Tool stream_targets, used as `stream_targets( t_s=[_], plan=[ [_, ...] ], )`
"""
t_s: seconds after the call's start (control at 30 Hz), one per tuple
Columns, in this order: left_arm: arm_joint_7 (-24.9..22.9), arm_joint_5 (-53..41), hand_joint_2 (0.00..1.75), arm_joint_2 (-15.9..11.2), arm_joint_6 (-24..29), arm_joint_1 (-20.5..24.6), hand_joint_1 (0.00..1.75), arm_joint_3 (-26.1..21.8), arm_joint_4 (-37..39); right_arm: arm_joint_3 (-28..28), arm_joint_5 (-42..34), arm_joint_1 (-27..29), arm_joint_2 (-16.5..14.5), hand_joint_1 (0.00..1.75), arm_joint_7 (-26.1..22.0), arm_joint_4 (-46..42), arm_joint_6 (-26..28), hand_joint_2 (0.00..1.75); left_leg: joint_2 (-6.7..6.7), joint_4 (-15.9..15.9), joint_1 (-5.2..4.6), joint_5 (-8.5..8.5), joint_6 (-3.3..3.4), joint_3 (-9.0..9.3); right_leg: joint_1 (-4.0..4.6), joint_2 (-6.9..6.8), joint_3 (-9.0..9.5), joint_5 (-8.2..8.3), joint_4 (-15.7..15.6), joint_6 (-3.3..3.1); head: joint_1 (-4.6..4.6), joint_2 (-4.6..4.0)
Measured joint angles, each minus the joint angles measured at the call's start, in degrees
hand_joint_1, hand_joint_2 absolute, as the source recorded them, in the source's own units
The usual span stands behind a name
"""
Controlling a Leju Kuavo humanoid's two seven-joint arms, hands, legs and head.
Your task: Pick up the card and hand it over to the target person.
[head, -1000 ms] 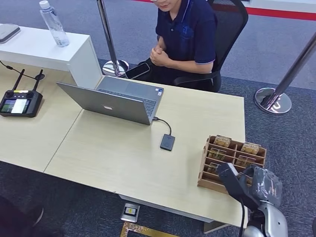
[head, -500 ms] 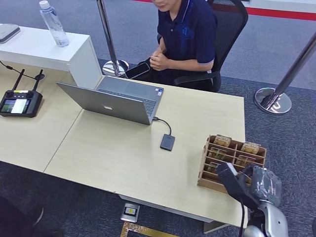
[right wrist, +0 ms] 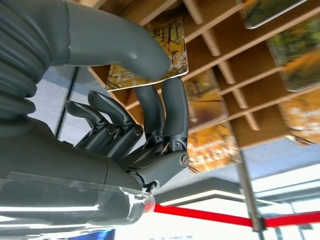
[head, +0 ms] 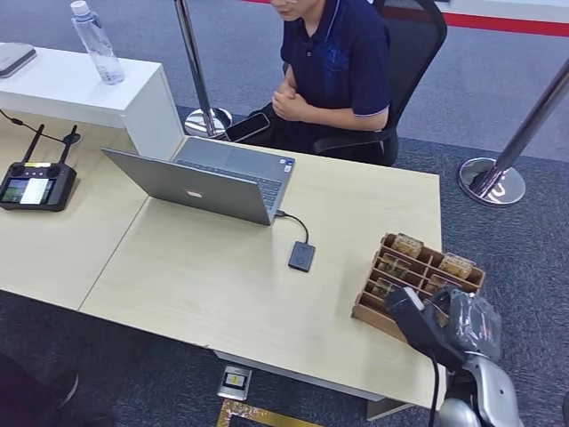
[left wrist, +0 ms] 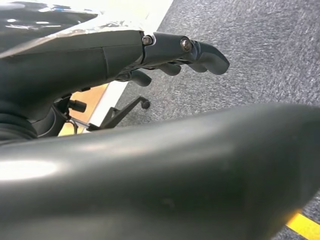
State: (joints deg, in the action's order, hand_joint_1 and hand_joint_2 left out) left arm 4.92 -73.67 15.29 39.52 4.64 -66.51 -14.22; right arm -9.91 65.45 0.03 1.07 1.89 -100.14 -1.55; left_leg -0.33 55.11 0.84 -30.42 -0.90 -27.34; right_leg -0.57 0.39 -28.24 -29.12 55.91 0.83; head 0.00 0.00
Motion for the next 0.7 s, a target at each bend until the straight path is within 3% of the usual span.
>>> stream_targets(
  t_s=[0.7],
  plan=[
    [1.28, 0.62, 0.00, 0.35, 0.27, 0.36, 0.00, -0.66, 0.25, -2.89, -2.85, -7.34, 3.31, 1.75, -3.31, -2.34, -0.61, 1.75, -0.05, 0.01, 0.00, -0.04, -0.01, 0.03, 0.00, -0.04, 0.04, -0.05, 0.01, 0.00, 0.00, 0.00]
  ],
)
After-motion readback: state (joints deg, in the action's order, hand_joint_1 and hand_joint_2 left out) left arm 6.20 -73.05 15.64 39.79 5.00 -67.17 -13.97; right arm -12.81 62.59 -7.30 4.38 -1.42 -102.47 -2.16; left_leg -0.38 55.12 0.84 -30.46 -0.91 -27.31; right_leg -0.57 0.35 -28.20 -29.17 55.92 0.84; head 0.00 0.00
